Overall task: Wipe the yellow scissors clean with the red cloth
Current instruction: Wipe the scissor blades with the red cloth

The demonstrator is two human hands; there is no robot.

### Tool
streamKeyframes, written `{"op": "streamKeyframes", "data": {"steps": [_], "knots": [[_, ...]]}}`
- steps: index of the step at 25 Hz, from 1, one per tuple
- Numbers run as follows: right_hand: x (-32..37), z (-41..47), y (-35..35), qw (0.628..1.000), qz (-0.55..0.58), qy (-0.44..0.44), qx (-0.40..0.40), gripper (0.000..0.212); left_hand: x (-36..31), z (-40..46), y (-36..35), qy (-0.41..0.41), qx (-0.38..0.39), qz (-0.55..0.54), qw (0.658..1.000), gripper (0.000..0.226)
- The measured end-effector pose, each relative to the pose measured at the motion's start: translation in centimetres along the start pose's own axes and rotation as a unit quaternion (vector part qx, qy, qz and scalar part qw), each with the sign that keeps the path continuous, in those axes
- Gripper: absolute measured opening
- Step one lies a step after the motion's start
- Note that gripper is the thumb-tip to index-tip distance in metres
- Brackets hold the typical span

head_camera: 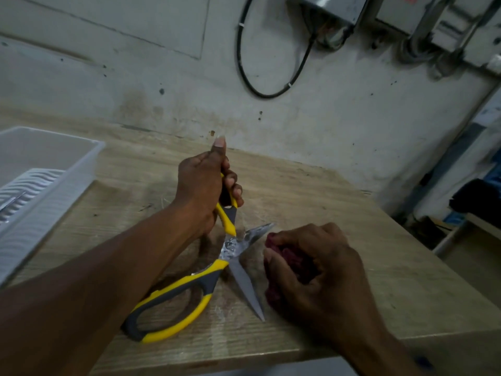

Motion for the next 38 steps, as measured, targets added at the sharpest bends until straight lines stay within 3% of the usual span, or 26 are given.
{"op": "streamKeyframes", "data": {"steps": [6, 9, 12, 17, 20, 24, 28, 32, 35, 38], "knots": [[0.8, -1.0, -1.1, 0.998, -0.026, 0.027, -0.047, 0.046, 0.1, 0.0, -0.2, 0.0, 0.012, -0.001, 1.0, 0.05], [1.0, -1.3, -1.9, 0.993, -0.109, 0.044, -0.014, 0.043, 0.0, 0.2, 0.0, -0.003, 0.002, -0.002, 1.0, 0.05], [-0.4, -0.6, -2.0, 0.986, -0.161, -0.006, 0.039, 0.052, -0.2, 0.1, -0.1, -0.008, -0.003, -0.012, 1.0, 0.051], [1.7, -0.9, -2.0, 0.989, -0.123, 0.057, 0.055, 0.051, -0.3, 0.0, -0.2, -0.01, -0.001, -0.017, 1.0, 0.051], [0.4, -0.1, -1.5, 0.989, -0.134, -0.004, 0.061, 0.058, -0.4, -0.2, -0.5, -0.01, 0.008, -0.016, 1.0, 0.05], [2.1, -1.0, -2.0, 0.985, -0.147, 0.052, 0.069, 0.056, -0.7, -0.5, -0.5, -0.011, 0.002, -0.012, 1.0, 0.05], [-0.1, 0.7, -1.5, 0.981, -0.154, -0.038, 0.11, 0.062, -0.9, -0.7, -0.5, -0.011, 0.008, -0.01, 1.0, 0.05], [2.4, -0.6, -1.9, 0.983, -0.15, 0.045, 0.099, 0.054, -0.9, -0.6, -0.5, -0.017, 0.008, -0.007, 1.0, 0.051], [-0.2, 0.3, -1.9, 0.978, -0.162, -0.035, 0.126, 0.064, -0.9, -0.6, -0.5, -0.012, 0.012, -0.005, 1.0, 0.051], [0.9, -0.1, -2.1, 0.984, -0.139, -0.007, 0.111, 0.058, -1.0, -0.6, -0.4, -0.011, 0.014, -0.007, 1.0, 0.051]]}}
Point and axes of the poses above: each hand's wrist, its own z-axis towards the middle knuckle, its own y-axis out of the back of the hand, x = y × z, the point moved 4 cm from there along z, towards the middle knuckle, and after that the axes turned 9 degrees about -z, right-handed, at the moved point
